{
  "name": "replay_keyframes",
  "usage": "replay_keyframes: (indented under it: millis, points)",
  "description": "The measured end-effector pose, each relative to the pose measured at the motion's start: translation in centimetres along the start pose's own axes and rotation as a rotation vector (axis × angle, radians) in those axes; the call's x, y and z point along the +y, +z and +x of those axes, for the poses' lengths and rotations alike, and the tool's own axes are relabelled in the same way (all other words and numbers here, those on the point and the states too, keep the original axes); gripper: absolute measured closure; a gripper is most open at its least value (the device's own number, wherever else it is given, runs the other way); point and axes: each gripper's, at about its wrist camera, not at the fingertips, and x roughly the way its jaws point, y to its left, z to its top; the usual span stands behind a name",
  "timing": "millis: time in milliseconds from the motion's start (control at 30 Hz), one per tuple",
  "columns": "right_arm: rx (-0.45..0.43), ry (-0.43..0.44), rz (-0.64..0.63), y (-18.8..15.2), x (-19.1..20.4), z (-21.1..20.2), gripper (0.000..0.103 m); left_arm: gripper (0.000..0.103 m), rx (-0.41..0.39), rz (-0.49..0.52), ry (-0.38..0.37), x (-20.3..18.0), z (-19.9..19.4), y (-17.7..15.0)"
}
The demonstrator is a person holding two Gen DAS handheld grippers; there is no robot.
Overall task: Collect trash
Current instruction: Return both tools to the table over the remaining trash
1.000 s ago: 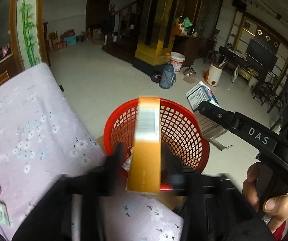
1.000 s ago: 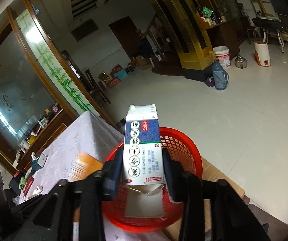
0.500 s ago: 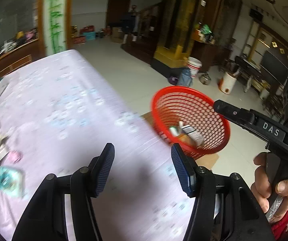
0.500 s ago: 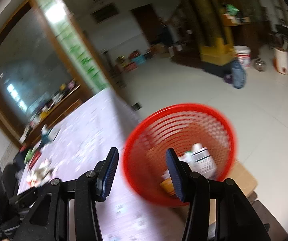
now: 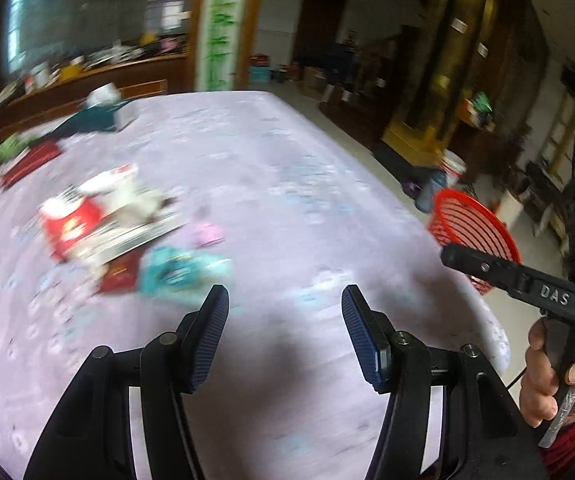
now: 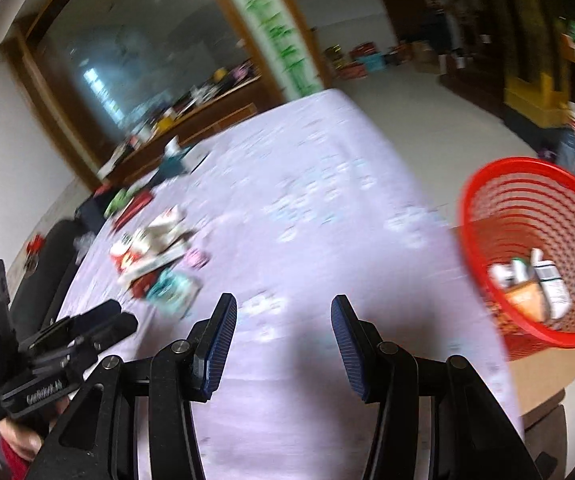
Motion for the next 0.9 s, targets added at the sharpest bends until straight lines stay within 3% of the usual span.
replay_keyframes:
  millis: [167,300,600,767,833,900]
  points:
    - [0.064,0.044,-0.062,1.0,4.4,3.1,0.050,0.046,-0.035,-0.105,0.071,6.1,-1.9,-1.5]
    - [0.119,0.056,-0.087,2.4,7.3,6.4,0.050,0.046,-0.049,-0.158,0.089,8.9,-2.8,-2.3]
    - [0.241,-0.012,-0.108,4.5,10.9,16.8,0.060,0.046,-0.066,-0.204,0.095,11.7,-3.8,-3.1]
    - [0.271,-0.037,-0.134,4.3,11.5,19.7,0.062,0.046,-0.070,-0.212,0.111,12.8,-4.0,-2.9]
    - [0.277,-0.042,-0.156,4.0,11.9,20.2,0.070,0.046,-0.072,-0.214,0.116,13.0,-4.0,-2.6]
    - [0.260,-0.049,-0.174,3.8,12.2,20.5,0.070,0.046,-0.071,-0.218,0.118,13.1,-3.9,-2.3]
